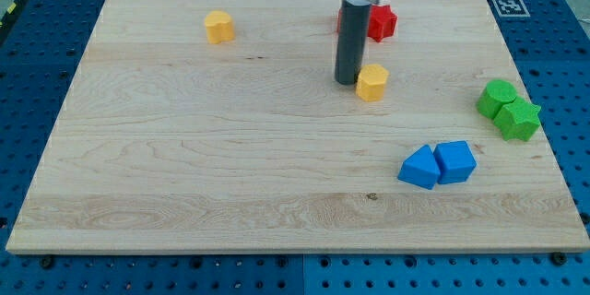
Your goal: Place the yellow hexagon to the left of the green star
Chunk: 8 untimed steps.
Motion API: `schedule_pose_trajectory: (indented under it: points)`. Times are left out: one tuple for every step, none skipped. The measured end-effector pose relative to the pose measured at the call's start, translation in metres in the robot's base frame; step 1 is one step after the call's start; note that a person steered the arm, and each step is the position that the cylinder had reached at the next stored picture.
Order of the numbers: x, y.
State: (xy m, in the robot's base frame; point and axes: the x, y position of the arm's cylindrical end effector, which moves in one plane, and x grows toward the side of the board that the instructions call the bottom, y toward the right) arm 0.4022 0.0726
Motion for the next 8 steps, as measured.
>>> schedule_pose_trajectory:
  points:
    - [0.007, 0.025]
    - [0.008, 0.043]
    - [0.020, 0.058]
    - [0.035, 0.077]
    - [0.047, 0.092]
    - [0.061, 0.092]
    - [0.068, 0.105]
    - [0.075, 0.110]
